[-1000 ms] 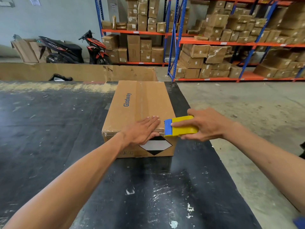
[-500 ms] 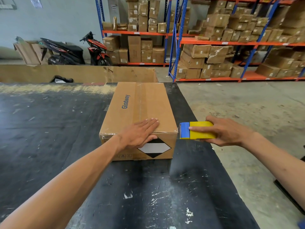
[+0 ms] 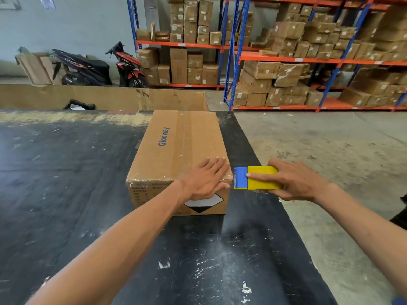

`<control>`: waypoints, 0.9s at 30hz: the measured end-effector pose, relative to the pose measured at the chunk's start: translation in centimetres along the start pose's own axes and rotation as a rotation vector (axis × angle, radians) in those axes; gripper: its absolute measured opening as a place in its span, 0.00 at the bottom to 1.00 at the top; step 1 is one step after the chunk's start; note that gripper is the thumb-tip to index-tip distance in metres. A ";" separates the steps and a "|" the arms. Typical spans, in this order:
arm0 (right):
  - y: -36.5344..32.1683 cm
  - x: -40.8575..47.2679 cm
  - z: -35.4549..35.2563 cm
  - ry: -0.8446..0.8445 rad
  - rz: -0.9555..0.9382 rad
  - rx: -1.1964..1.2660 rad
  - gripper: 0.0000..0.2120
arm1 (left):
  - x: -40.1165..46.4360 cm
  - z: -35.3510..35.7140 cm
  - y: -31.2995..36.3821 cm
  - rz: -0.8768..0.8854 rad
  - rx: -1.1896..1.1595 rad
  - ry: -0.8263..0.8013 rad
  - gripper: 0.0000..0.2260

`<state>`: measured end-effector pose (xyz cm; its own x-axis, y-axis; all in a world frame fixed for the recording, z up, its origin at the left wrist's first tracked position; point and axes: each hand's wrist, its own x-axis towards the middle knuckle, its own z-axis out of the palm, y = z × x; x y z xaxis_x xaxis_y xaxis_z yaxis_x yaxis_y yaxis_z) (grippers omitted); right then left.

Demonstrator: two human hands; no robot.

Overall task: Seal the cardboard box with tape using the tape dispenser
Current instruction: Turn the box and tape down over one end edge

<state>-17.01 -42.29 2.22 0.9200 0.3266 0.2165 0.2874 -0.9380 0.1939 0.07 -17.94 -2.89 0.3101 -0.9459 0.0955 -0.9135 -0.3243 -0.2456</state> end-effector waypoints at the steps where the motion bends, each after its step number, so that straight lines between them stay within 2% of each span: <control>1: 0.0 -0.4 -0.1 0.003 0.022 0.017 0.26 | 0.0 0.2 -0.2 0.006 -0.001 -0.005 0.34; 8: 1.2 -2.2 -0.8 -0.053 0.067 0.087 0.29 | 0.2 0.6 -0.7 0.034 0.017 -0.007 0.35; 13: -0.6 0.1 -0.4 -0.037 0.026 -0.017 0.27 | 0.2 0.3 -0.6 0.046 0.011 -0.026 0.34; 16: -1.4 1.1 0.6 -0.172 -0.039 -0.213 0.22 | 0.1 0.3 -0.6 0.042 0.001 -0.025 0.34; 18: -1.8 0.8 1.5 -0.262 -0.027 -0.243 0.24 | -0.2 0.2 -0.6 0.043 -0.034 -0.025 0.34; 21: -2.5 0.7 1.8 -0.266 0.052 -0.210 0.25 | 0.3 -0.5 0.9 -0.103 -0.126 0.055 0.37; 23: -2.8 1.0 1.1 -0.216 0.100 -0.149 0.26 | 1.6 -1.0 3.3 -0.255 -0.128 0.095 0.33; 25: -2.6 1.1 0.9 -0.182 0.121 -0.127 0.26 | 3.0 -0.7 5.4 -0.407 -0.106 0.078 0.28; 27: -2.3 1.2 0.6 -0.188 0.145 -0.116 0.26 | 3.6 -0.2 6.5 -0.480 -0.102 0.043 0.28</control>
<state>-16.41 -39.78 1.50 0.9858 0.1525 0.0706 0.1266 -0.9501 0.2850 -4.82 -23.43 -3.96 0.6935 -0.6877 0.2146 -0.6917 -0.7189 -0.0683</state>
